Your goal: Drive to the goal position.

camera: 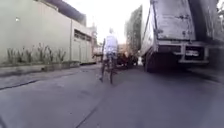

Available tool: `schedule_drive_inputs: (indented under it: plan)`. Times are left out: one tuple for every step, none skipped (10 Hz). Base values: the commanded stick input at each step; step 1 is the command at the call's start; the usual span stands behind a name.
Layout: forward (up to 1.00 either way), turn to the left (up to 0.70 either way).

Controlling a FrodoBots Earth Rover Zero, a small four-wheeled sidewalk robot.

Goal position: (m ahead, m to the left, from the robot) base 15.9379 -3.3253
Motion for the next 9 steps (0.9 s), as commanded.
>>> schedule_drive_inputs:
  plan:
    - [1.00,-0.18]
    - [1.00,-0.34]
    - [1.00,-0.28]
    - [1.00,-0.23]
    - [1.00,-0.17]
    - [1.00,-0.12]
    - [1.00,-0.06]
    - [1.00,-0.01]
    - [1.00,0.04]
